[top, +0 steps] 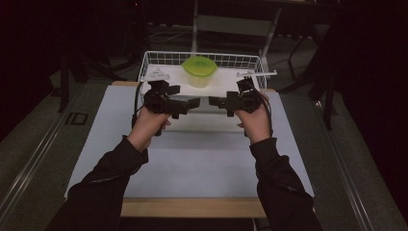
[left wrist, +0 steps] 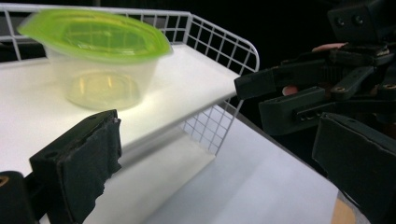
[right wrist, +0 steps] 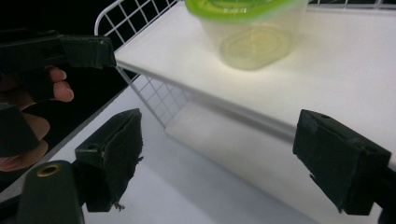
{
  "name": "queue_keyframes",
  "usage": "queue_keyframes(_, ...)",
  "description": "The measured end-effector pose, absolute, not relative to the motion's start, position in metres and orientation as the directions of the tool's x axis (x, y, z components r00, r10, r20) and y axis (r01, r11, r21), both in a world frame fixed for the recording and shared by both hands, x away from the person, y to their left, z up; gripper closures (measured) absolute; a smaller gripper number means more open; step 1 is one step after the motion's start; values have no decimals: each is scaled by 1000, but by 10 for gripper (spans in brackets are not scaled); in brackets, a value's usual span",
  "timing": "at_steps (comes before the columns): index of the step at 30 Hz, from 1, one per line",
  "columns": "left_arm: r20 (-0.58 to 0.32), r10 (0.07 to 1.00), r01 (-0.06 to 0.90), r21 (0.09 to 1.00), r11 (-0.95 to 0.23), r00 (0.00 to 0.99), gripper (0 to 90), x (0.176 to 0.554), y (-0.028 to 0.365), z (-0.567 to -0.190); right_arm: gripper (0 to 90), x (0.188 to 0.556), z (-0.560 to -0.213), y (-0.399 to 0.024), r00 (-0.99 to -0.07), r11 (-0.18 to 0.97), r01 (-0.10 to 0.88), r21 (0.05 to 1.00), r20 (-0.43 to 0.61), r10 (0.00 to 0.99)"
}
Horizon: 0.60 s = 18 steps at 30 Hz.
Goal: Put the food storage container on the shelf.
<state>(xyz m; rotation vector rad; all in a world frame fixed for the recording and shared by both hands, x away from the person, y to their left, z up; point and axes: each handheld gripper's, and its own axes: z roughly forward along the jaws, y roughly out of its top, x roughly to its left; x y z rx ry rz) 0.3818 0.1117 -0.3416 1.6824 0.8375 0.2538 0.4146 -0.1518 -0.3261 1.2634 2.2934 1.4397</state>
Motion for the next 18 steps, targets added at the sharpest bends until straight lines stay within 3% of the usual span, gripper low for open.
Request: queue_keyframes(18,-208,586,346,929,-132,783,18,347,118,-379,156,383,-365,-165,-658,193,556,808,287,696)
